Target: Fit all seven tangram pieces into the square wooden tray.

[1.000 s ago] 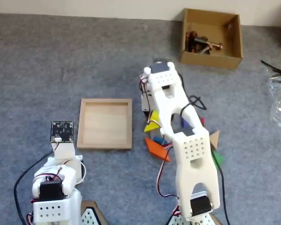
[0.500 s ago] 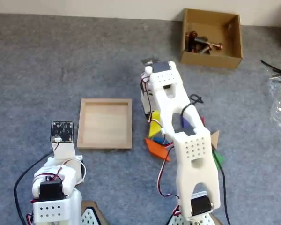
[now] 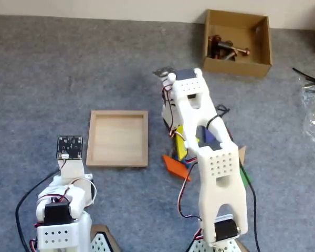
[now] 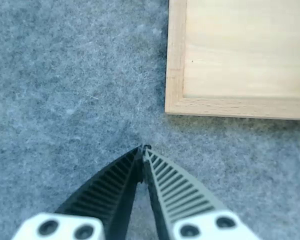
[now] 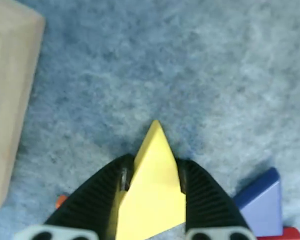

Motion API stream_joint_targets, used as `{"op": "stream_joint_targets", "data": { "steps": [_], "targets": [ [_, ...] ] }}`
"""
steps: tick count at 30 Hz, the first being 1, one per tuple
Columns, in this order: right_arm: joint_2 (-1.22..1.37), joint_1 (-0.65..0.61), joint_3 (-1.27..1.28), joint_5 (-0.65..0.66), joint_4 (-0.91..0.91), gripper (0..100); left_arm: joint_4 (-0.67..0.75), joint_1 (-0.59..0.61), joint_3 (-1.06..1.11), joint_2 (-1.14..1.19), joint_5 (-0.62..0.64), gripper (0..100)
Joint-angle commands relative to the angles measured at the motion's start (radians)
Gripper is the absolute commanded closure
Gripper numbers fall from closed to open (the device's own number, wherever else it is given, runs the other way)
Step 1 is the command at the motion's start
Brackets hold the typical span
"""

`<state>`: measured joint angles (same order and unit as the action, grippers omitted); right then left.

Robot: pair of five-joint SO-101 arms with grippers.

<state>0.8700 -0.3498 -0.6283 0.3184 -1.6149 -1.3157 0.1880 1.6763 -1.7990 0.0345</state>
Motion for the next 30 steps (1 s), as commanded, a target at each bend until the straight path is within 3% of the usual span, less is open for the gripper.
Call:
{"op": "stream_joint_targets", "data": {
  "steps": [1, 7, 18, 23, 30],
  "targets": [
    [-0.002, 0.013, -0.093, 0.011, -0.094, 92.9, -0.008, 0.008, 0.021, 0.007, 0.003, 100],
    [0.004, 0.013, -0.248, -0.038, -0.145, 92.6, -0.008, 0.008, 0.021, 0.007, 0.003, 100],
    [-0.002, 0.004, -0.265, -0.043, -0.145, 92.3, -0.008, 0.008, 0.021, 0.007, 0.003, 100],
    [-0.001, -0.007, -0.317, -0.046, -0.145, 82.1, -0.008, 0.008, 0.021, 0.007, 0.003, 100],
    [-0.002, -0.008, -0.374, -0.049, -0.145, 97.4, -0.008, 0.008, 0.021, 0.007, 0.003, 100]
  ]
}}
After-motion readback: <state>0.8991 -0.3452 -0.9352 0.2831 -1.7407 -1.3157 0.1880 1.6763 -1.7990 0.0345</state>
